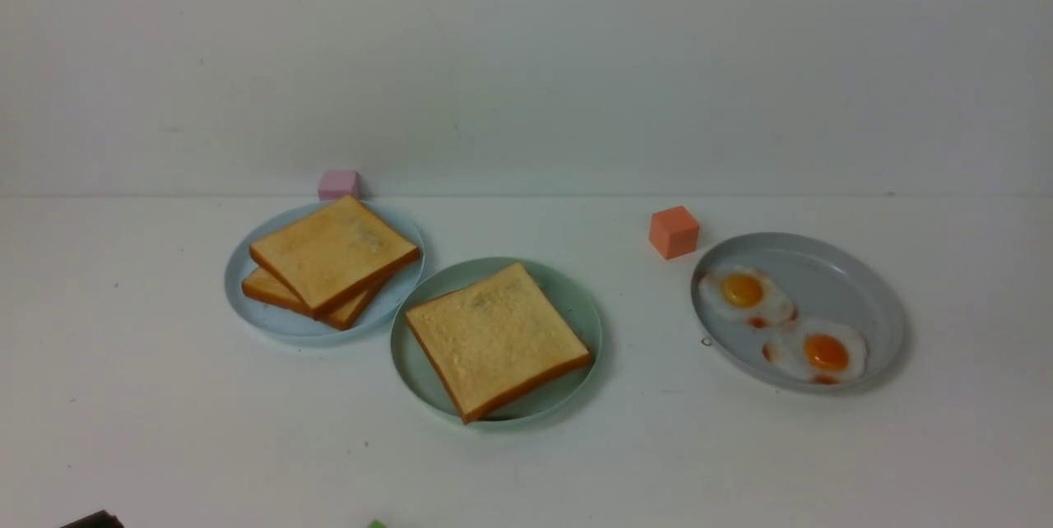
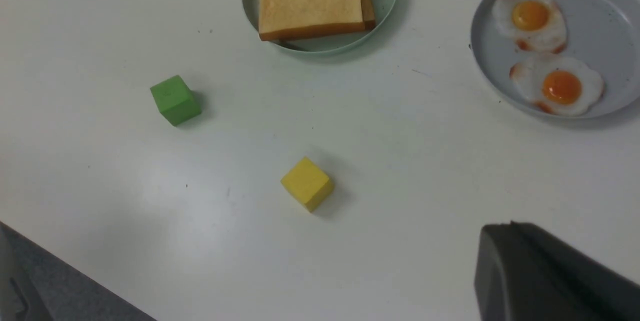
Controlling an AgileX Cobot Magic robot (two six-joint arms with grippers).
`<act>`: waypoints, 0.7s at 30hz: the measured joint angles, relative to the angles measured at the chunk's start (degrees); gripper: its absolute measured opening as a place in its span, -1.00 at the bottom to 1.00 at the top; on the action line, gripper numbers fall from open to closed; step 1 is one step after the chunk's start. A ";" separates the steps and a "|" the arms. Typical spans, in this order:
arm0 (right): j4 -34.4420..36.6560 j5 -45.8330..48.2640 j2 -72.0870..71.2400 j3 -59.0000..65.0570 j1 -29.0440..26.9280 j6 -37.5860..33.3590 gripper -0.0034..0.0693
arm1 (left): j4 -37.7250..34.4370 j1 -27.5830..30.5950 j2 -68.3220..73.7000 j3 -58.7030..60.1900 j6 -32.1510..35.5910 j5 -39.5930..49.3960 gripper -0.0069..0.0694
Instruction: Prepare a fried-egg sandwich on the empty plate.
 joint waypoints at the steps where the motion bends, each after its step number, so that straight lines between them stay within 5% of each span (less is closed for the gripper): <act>1: 0.00 0.00 0.00 0.00 0.00 0.00 -0.91 | 0.00 0.00 0.00 0.00 0.00 0.00 -0.85; 9: -1.02 0.07 -0.10 0.05 -0.37 0.00 -0.90 | 0.00 0.00 0.00 0.00 0.00 0.00 -0.85; 13: -2.12 -4.77 -1.45 2.86 -5.59 -0.76 -0.90 | 0.00 0.00 0.00 0.00 0.00 0.01 -0.84; 21: 2.51 -39.25 -14.25 32.24 -24.44 -5.20 -0.90 | 0.00 0.00 0.00 0.00 0.00 0.11 -0.84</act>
